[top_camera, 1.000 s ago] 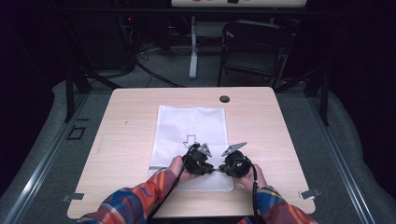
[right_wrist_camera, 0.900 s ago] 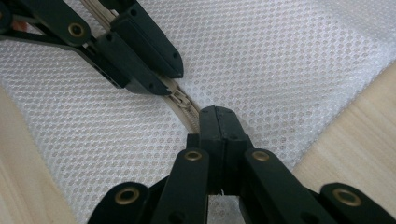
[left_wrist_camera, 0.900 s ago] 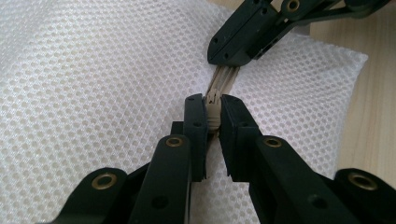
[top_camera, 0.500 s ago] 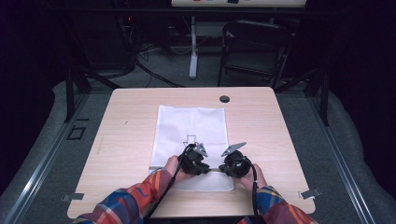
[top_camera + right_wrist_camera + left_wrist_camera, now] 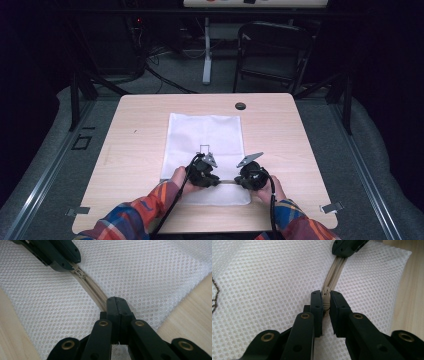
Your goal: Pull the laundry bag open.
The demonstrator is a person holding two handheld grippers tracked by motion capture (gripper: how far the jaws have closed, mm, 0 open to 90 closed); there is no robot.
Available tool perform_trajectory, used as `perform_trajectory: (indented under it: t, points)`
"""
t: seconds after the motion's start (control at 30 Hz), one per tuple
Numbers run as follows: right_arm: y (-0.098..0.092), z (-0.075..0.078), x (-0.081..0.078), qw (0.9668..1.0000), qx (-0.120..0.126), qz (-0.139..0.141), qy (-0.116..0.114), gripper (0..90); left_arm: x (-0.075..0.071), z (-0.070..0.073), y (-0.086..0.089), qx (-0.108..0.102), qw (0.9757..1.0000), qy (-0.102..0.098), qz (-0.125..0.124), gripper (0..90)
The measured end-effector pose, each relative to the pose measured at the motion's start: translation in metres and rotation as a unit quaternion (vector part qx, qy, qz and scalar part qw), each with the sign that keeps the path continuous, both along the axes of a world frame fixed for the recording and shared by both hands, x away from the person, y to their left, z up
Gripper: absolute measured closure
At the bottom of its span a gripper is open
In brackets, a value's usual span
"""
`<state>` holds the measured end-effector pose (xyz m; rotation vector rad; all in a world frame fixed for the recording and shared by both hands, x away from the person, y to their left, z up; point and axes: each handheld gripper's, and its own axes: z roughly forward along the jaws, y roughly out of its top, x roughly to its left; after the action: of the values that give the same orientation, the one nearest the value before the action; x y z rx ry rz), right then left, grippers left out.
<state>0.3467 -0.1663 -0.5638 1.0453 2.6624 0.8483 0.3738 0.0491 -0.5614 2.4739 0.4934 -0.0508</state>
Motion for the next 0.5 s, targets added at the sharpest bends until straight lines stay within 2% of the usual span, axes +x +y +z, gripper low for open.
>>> perform_trajectory:
  t: [0.5]
  points:
    - [0.0, 0.0, 0.0, 1.0, -0.001, 0.002, 0.0, 90.0, 0.001, 0.001, 0.015, 0.009, 0.9999, 0.003, 0.006, 80.7]
